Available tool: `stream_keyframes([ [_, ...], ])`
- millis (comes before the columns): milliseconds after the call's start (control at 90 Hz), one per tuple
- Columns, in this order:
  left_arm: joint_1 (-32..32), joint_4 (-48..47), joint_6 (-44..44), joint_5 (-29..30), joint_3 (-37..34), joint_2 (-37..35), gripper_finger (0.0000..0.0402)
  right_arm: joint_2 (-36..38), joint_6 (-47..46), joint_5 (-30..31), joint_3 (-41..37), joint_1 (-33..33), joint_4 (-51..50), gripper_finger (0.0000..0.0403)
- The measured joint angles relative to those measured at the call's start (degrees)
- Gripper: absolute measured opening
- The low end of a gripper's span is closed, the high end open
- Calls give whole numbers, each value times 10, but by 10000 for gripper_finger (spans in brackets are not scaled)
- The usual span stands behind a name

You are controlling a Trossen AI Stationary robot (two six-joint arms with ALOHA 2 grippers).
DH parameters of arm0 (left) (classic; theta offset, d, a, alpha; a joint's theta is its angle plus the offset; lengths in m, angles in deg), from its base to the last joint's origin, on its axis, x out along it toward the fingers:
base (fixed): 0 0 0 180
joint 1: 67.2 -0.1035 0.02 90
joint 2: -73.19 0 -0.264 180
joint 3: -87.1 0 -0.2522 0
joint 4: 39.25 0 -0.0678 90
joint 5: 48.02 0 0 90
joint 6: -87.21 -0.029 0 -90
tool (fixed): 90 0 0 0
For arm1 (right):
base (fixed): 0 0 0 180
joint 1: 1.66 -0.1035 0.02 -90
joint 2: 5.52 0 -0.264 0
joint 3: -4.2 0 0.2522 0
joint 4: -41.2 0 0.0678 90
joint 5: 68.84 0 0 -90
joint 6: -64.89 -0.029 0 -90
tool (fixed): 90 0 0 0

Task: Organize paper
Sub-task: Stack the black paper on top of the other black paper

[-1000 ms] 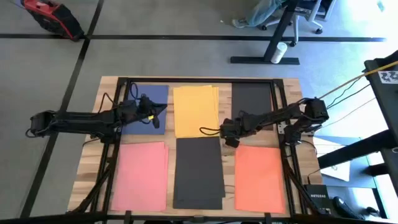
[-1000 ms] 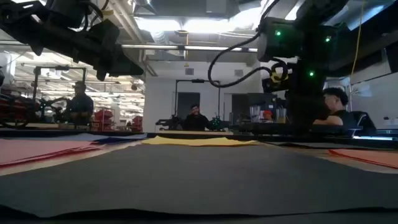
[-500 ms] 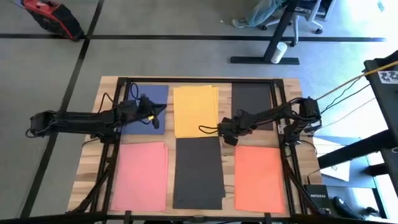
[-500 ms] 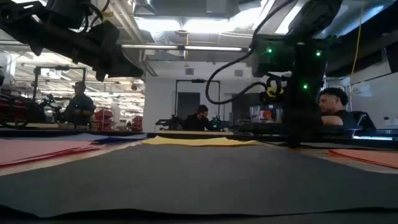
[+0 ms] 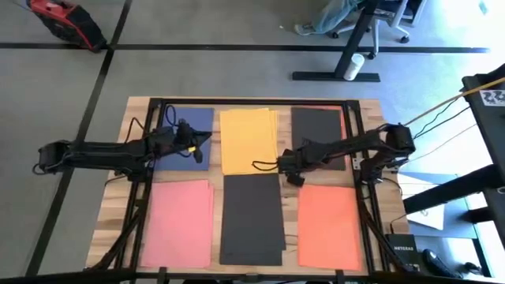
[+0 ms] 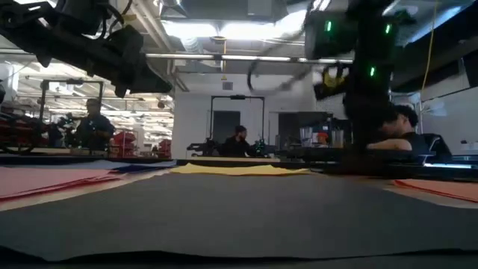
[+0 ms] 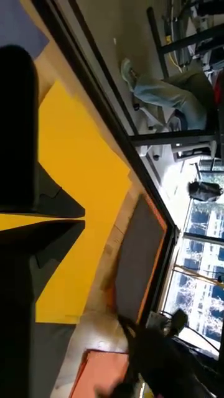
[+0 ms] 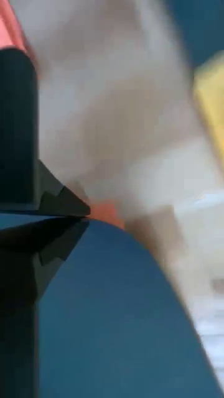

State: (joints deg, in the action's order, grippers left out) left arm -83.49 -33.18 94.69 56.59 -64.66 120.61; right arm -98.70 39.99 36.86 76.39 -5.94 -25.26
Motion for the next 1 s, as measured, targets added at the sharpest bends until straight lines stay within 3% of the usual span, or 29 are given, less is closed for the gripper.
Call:
stream_keyframes([
  [144, 0, 0, 0, 0, 0, 0, 1, 27, -34, -101, 48, -36, 2, 0],
  [456, 0, 0, 2, 0, 0, 0, 1, 29, -118, -209, 178, -106, 62, 0],
  [644, 0, 0, 2, 0, 0, 0, 1, 22, -182, -269, 187, -132, 155, 0],
  [1000, 0, 0, 7, 0, 0, 0, 1, -32, -199, -362, 186, -141, 263, 0],
])
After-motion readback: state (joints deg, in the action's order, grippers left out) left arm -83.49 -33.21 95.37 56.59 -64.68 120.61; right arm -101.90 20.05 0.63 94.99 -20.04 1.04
